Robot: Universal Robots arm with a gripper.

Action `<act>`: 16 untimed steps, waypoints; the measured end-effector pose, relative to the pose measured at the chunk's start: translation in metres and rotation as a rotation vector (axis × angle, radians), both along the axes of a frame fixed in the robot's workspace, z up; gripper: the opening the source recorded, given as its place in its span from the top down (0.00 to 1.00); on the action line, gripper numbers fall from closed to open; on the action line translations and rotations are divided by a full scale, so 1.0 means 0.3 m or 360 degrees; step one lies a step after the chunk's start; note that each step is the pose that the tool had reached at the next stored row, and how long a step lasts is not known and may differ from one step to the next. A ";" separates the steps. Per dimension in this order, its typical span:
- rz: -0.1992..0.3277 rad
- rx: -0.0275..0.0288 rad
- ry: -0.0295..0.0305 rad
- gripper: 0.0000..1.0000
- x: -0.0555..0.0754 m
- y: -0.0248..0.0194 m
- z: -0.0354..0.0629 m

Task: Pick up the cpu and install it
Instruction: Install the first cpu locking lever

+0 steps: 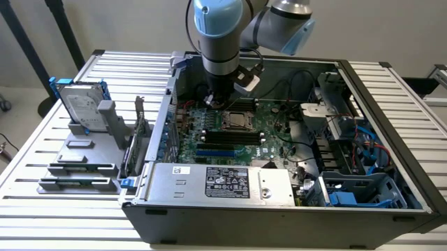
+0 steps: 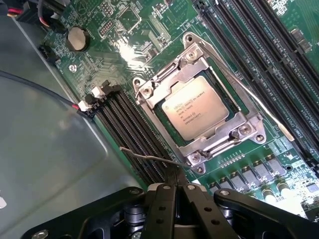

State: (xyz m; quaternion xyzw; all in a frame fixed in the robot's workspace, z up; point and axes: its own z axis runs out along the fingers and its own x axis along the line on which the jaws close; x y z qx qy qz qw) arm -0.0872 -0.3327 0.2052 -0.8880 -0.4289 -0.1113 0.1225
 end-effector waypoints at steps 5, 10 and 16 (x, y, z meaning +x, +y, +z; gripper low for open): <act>0.0003 -0.00120 0.00000 0.89 0.005 -0.001 0.000; 0.0007 -0.00183 0.00001 0.89 0.019 -0.001 -0.002; 0.0016 -0.00329 0.00014 0.89 0.024 0.000 -0.009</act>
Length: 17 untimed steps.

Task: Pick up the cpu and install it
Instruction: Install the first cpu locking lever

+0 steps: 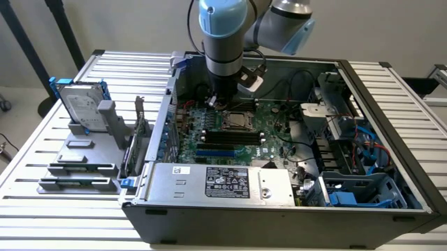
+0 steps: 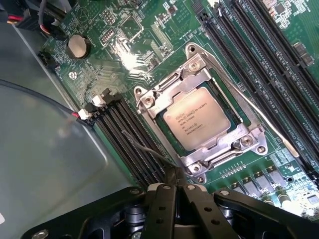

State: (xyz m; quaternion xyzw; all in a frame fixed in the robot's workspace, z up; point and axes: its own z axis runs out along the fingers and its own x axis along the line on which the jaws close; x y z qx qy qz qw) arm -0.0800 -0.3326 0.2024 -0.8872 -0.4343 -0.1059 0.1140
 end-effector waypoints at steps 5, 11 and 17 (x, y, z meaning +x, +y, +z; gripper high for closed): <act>0.0003 -0.00121 0.00059 0.89 0.002 0.011 -0.005; 0.0009 -0.00177 0.00288 0.89 0.019 0.016 -0.007; 0.0019 -0.00215 0.00504 0.89 0.042 0.017 -0.009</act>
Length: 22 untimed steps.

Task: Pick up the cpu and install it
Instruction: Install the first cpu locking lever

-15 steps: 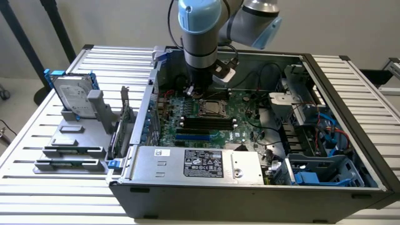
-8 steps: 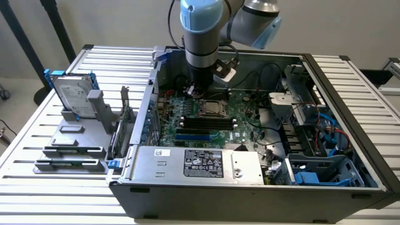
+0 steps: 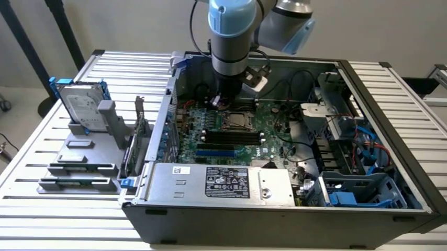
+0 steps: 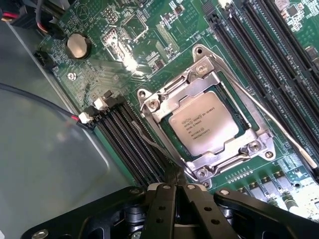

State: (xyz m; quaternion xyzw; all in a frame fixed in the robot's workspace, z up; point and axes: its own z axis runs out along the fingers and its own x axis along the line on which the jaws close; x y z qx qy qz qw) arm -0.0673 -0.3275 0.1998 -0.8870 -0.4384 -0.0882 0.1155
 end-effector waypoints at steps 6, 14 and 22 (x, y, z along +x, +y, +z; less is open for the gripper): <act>0.0006 -0.00056 0.00204 0.89 0.013 0.004 -0.002; 0.0015 -0.00108 0.00556 0.89 0.031 0.005 -0.002; 0.0025 -0.00124 0.00778 0.89 0.052 0.005 -0.003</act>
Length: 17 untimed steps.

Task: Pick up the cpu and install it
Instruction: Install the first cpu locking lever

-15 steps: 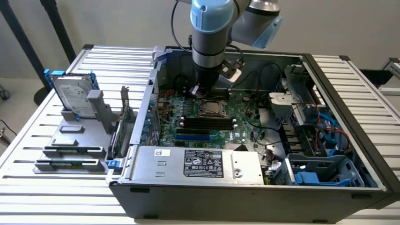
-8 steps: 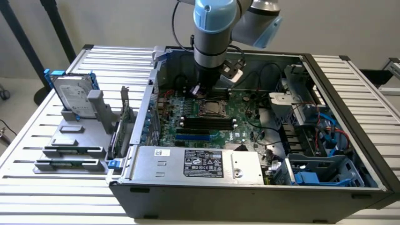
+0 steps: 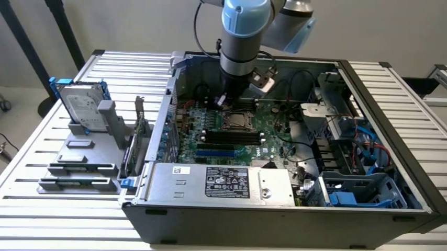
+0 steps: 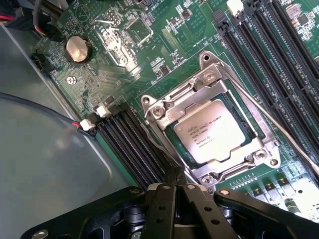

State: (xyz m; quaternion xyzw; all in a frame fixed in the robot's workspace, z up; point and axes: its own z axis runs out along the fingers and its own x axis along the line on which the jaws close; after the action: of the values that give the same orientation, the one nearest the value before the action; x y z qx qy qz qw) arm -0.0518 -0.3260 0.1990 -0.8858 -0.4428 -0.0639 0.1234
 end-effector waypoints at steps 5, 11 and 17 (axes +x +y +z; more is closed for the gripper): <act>0.0004 -0.00003 0.00059 0.89 0.004 0.000 0.000; 0.0005 -0.00005 0.00064 0.89 0.008 0.000 0.000; 0.0005 -0.00012 0.00064 0.89 0.013 0.000 -0.002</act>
State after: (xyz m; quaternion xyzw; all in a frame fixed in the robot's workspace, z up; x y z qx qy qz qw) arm -0.0478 -0.3260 0.1983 -0.8852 -0.4440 -0.0618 0.1241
